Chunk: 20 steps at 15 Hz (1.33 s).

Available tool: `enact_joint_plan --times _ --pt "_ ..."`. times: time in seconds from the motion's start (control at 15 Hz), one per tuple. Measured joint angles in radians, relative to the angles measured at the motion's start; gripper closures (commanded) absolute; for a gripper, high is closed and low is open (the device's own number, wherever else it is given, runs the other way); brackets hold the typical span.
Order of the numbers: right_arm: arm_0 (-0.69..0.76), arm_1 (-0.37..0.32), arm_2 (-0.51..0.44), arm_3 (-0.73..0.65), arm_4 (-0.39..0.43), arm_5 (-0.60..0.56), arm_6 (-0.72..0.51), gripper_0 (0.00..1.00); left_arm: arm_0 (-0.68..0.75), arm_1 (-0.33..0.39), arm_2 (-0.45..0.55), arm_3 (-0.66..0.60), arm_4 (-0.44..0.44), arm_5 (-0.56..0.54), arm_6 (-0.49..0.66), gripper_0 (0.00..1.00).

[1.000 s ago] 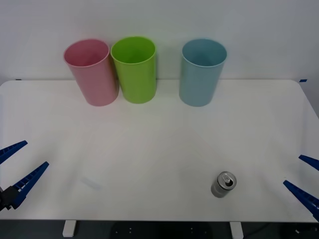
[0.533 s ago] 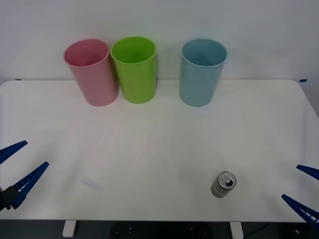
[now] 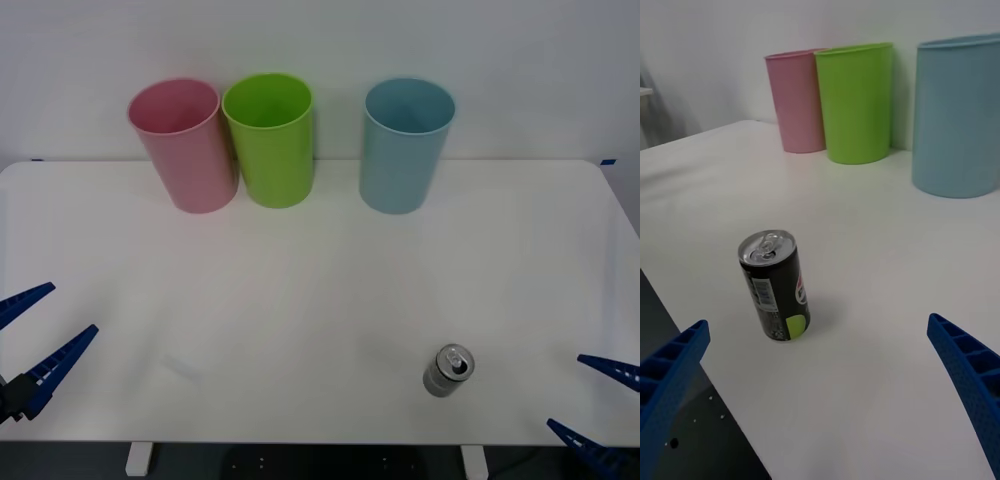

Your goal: Grasp the object on the table and drop it into the matching bin: aluminum can to the light blue bin, PET bottle to the pink bin.

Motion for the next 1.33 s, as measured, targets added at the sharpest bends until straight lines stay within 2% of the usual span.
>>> enact_joint_plan --times 0.4,0.87,1.33 --pt "-0.048 0.013 0.089 0.094 0.010 0.005 0.055 0.00 0.000 0.000 0.000 0.000 0.000 0.000 0.000 0.00" --pt "-0.111 0.139 0.086 0.134 0.091 0.037 0.105 0.00 0.000 0.000 0.000 0.000 0.000 0.000 0.000 0.00" --pt "-0.131 0.182 0.172 0.134 0.100 0.136 0.156 0.00 0.000 0.000 0.000 0.000 0.000 0.000 0.000 0.00"
